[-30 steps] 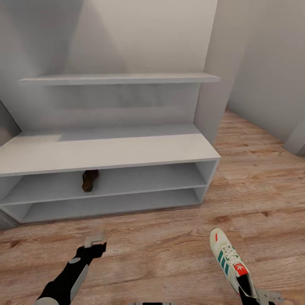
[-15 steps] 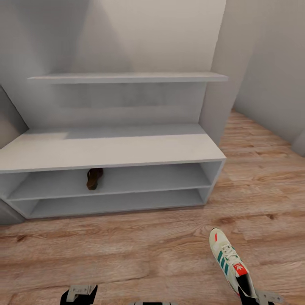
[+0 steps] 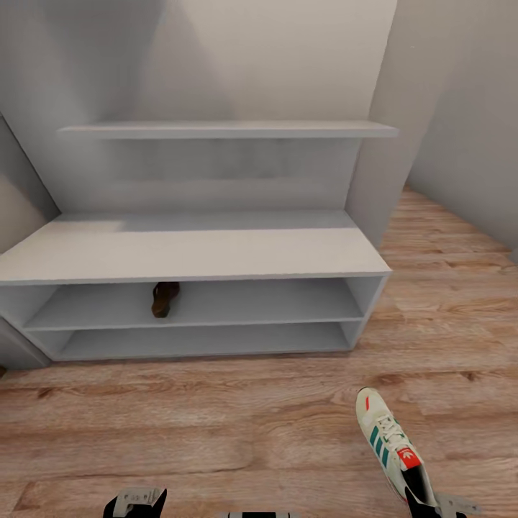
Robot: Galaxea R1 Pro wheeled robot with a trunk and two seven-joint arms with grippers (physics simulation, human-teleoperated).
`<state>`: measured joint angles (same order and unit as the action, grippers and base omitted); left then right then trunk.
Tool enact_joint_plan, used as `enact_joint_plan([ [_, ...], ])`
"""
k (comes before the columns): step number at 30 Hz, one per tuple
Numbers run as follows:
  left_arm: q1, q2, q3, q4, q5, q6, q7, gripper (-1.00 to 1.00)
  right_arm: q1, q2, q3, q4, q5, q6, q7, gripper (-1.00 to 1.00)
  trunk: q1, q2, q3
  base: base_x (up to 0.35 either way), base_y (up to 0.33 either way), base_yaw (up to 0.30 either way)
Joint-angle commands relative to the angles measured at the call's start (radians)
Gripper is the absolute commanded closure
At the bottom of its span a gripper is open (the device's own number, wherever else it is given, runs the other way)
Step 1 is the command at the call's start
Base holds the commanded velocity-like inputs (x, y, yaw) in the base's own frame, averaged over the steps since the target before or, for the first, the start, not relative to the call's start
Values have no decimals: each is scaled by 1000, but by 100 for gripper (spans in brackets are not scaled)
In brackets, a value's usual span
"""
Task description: Pick up the two gym shoes and the two sandals from the corridor floor and place them onto the hallstand (shoe rack) in the corridor, making sure they are on the rack and not on the floor. Arrange them so the two gym shoes are next to each other and the two sandals are next to each other.
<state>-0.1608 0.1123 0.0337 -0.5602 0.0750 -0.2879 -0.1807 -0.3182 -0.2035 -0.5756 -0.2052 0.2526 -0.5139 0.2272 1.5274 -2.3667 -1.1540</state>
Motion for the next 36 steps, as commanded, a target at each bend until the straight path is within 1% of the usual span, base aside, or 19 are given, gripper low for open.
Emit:
enact_joint_plan([
  [1, 0, 0, 4, 0, 8, 0, -9, -100, -1, 0, -9, 1, 7, -3, 6, 100, 0, 0, -1, -17, -245, 6],
  [9, 0, 0, 4, 0, 9, 0, -8, -100, -1, 0, -9, 1, 7, -3, 6, 100, 0, 0, -1, -106, -243, 2],
  [15, 0, 1, 5, 0, 9, 0, -7, -100, -1, 1, -9, 1, 7, -3, 5, 100, 0, 0, -1, -76, -80, 0],
  [31, 0, 1, 6, 0, 14, 0, -6, -100, -1, 1, -9, 0, 5, -3, 4, 100, 0, 0, -1, -6, -2, 0],
  [36, 0, 1, 6, 0, 18, 0, -6, -100, -1, 1, -9, 0, 5, -3, 4, 100, 0, 0, -1, 0, 265, 0],
])
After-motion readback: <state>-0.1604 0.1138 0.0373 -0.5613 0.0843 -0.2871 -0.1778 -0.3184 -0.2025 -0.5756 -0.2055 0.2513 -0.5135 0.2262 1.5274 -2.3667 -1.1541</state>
